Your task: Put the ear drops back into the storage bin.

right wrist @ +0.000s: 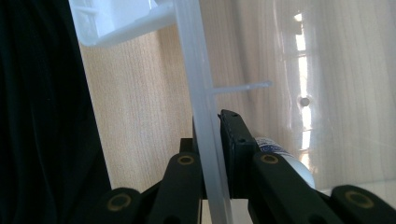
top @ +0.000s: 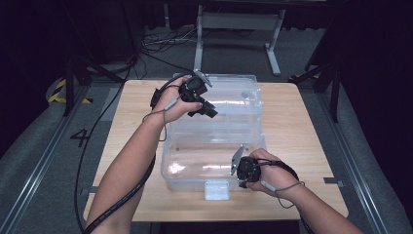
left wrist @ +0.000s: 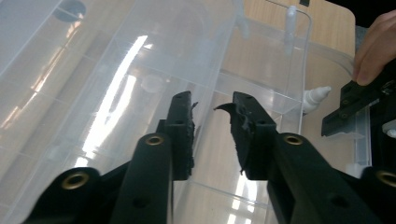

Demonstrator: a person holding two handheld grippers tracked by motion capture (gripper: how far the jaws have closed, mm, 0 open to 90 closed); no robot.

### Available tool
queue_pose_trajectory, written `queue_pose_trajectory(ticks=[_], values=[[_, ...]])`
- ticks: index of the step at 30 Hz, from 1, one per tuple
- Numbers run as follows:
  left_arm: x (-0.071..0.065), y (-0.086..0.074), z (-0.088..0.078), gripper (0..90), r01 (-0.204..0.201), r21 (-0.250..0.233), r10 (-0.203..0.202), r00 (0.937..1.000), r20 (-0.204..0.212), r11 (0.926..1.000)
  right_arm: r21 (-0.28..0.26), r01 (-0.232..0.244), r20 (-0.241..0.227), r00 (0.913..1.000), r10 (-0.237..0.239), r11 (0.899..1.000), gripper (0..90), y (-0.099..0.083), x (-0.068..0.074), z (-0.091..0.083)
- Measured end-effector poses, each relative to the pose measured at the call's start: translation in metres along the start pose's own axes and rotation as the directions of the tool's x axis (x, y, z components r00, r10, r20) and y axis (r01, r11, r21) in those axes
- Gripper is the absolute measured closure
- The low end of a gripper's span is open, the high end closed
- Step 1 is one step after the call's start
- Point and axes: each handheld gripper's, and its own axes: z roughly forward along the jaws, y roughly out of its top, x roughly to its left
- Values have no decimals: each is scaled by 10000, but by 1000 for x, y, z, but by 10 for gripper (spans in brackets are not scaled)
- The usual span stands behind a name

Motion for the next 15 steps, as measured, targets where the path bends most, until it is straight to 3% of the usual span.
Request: queue_pose_trajectory(ticks=[5, 7, 15], values=[[1, 1, 0, 798, 105, 26, -104, 9998, -167, 9999, -32, -105, 12, 9999, 105, 9999, 856, 0, 1, 0], [3, 1, 1, 816, 318, -7, -318, 9995, 0, 9995, -64, -130, 29, 9999, 130, 9999, 856, 0, 1, 0], [0, 5, 4, 816, 84, 168, -78, 9994, -341, 9998, -113, -158, 48, 9999, 158, 9998, 856, -1, 1, 0]])
